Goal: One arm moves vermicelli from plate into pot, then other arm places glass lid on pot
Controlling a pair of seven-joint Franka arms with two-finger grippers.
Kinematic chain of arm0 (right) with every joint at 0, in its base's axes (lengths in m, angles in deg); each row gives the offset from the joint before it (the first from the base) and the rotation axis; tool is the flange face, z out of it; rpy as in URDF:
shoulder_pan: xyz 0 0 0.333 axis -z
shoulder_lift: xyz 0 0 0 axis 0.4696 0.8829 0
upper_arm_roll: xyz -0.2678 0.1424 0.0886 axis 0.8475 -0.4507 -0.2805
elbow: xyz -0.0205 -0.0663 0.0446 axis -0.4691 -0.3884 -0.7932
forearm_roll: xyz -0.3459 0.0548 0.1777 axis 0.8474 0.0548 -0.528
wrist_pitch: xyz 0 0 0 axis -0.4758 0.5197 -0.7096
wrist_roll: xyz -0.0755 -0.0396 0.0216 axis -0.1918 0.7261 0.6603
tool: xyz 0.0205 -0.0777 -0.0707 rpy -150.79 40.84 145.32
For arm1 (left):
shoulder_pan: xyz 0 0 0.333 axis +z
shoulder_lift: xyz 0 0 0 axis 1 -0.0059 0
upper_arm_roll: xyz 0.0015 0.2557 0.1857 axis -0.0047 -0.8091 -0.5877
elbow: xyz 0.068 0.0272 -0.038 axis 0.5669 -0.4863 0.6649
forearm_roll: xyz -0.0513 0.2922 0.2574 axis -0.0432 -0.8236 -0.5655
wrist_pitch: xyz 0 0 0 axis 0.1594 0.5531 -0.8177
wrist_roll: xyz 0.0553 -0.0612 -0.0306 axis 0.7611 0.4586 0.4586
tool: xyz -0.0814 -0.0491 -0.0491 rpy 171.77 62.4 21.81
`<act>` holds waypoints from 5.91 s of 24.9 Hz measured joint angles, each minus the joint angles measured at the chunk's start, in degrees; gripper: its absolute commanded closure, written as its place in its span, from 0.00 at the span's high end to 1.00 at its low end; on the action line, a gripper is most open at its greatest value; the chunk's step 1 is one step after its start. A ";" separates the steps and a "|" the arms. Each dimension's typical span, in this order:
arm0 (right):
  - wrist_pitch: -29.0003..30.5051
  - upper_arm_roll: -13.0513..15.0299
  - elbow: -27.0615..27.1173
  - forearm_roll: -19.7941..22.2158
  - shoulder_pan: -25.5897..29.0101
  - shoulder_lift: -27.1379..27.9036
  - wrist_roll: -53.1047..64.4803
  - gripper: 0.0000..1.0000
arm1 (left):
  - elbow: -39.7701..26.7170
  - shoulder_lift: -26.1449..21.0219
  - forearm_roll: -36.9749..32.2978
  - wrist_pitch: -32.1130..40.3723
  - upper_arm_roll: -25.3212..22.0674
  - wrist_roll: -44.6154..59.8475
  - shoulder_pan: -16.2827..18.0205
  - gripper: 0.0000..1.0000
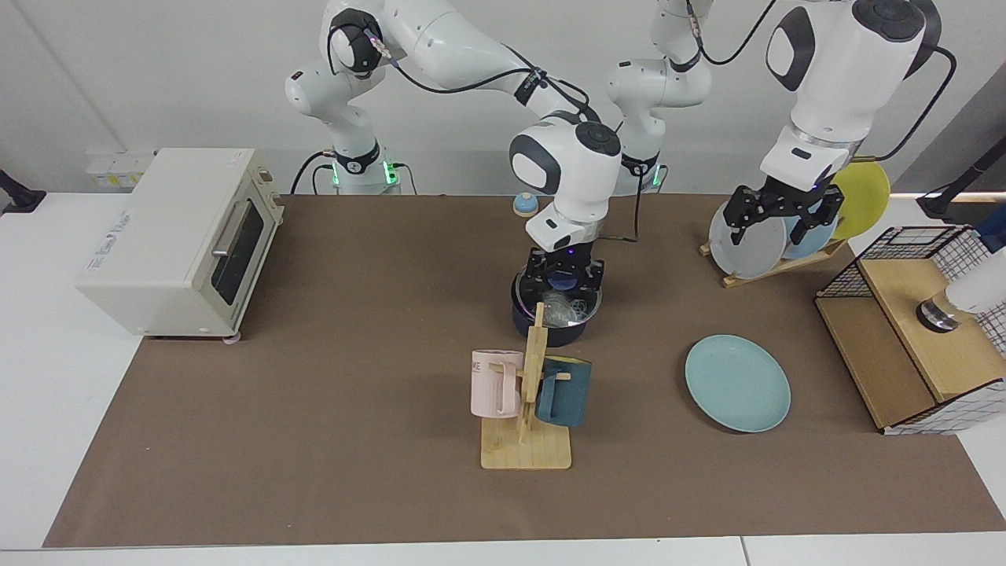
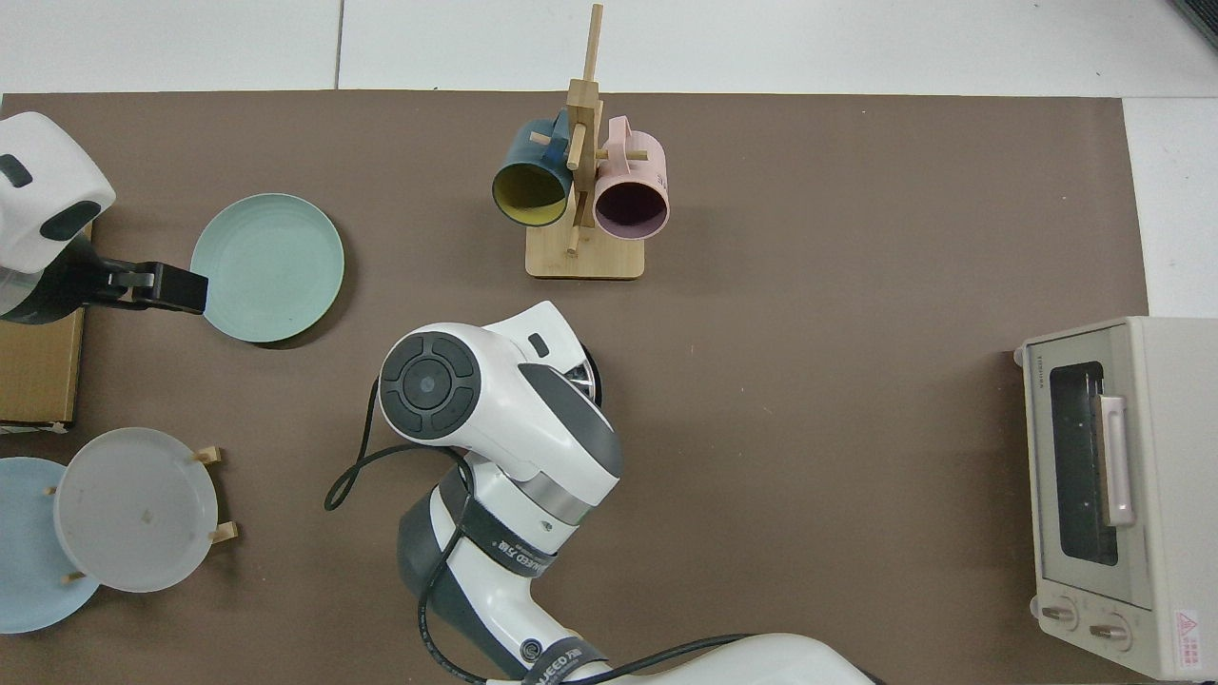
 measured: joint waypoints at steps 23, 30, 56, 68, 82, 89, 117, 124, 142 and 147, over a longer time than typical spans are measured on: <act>-0.35 0.03 -2.02 -0.36 0.54 -0.83 1.94 0.00 | 0.00 0.01 0.00 0.00 0.00 -0.15 0.00 1.00; 0.54 0.03 -2.78 -0.37 0.56 -1.20 2.00 0.00 | 0.00 0.01 0.01 0.00 0.00 -0.16 0.00 1.00; -2.55 0.23 -3.54 -0.37 4.48 -8.15 3.72 0.99 | 0.00 0.01 0.01 0.00 0.00 -0.17 0.00 1.00; -16.63 0.36 -3.93 -0.38 15.65 -20.72 20.23 0.99 | 0.00 0.01 0.01 0.00 -0.04 -0.17 0.00 1.00; -18.83 0.57 -11.72 -0.39 30.20 -31.51 34.54 0.99 | 0.00 0.01 0.90 0.14 0.14 -0.17 -0.04 1.00; -18.79 0.56 -17.40 -0.40 34.80 -35.66 41.46 0.99 | 0.01 0.05 3.05 0.08 0.28 -0.17 -0.07 1.00; -14.55 0.50 -21.27 -0.40 37.51 -35.71 43.22 0.99 | 0.04 0.82 3.25 0.04 -2.06 -0.18 0.00 1.00; -14.30 0.50 -21.18 -0.40 37.56 -35.52 43.22 0.99 | 0.04 0.84 3.25 0.06 -1.88 -0.60 -0.04 1.00; -13.91 0.58 -20.40 -0.40 39.48 -34.88 43.24 0.99 | 0.04 0.99 3.38 0.14 -1.71 -3.55 -0.06 1.00; -13.92 0.58 -20.40 -0.40 39.63 -34.86 43.24 0.99 | 0.04 1.03 4.03 0.14 -1.70 -3.63 -0.06 1.00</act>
